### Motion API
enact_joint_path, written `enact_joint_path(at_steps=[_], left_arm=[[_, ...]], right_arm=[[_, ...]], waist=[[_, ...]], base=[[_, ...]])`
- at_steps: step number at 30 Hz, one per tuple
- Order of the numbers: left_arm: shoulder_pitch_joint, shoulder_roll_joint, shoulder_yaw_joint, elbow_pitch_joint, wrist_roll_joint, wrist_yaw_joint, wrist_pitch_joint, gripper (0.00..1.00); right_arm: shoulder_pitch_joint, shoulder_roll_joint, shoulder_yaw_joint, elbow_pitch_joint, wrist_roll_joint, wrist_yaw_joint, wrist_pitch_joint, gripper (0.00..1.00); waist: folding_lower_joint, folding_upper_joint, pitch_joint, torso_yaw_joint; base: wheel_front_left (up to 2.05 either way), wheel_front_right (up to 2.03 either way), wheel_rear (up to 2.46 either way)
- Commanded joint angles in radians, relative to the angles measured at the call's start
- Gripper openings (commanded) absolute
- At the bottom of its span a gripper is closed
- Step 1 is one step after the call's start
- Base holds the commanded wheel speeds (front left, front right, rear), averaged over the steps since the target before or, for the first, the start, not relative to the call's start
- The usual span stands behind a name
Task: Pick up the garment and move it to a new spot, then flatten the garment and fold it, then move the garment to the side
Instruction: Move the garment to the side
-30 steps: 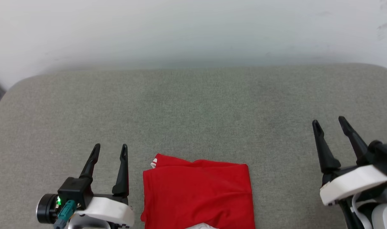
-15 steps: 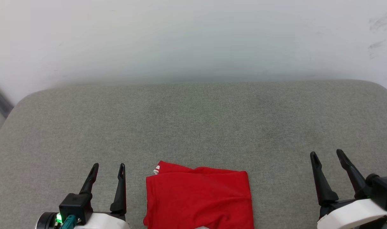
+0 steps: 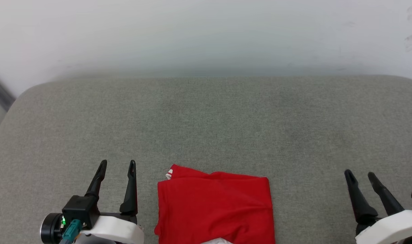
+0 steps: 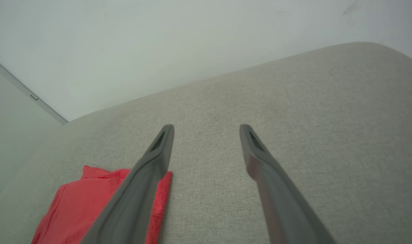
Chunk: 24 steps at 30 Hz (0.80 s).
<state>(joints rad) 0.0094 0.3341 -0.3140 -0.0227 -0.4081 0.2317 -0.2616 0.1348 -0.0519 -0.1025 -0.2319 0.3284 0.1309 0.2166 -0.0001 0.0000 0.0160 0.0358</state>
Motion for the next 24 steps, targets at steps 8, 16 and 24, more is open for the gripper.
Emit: enact_joint_path(at_steps=[8,16,24], left_arm=[[-0.068,-0.067,0.027,-0.031,0.048,-0.048,-0.004,1.0],[-0.115,-0.135,0.063,-0.029,0.094,-0.104,-0.004,1.0],[-0.127,-0.179,0.098,-0.014,0.137,-0.156,-0.004,1.0]], right_arm=[[-0.019,-0.002,-0.061,0.131,0.295,0.0,0.312,1.0],[-0.095,-0.019,0.012,0.233,0.436,0.0,0.495,1.0],[-0.123,-0.023,0.08,0.323,0.473,-0.001,0.581,0.8]], waist=[[0.0001,0.0,0.111,0.093],[0.0001,0.0,0.198,0.169],[0.0001,0.0,0.229,0.2]], base=[[0.0,0.0,0.0],[0.0,0.0,0.0],[0.0,0.0,0.0]])
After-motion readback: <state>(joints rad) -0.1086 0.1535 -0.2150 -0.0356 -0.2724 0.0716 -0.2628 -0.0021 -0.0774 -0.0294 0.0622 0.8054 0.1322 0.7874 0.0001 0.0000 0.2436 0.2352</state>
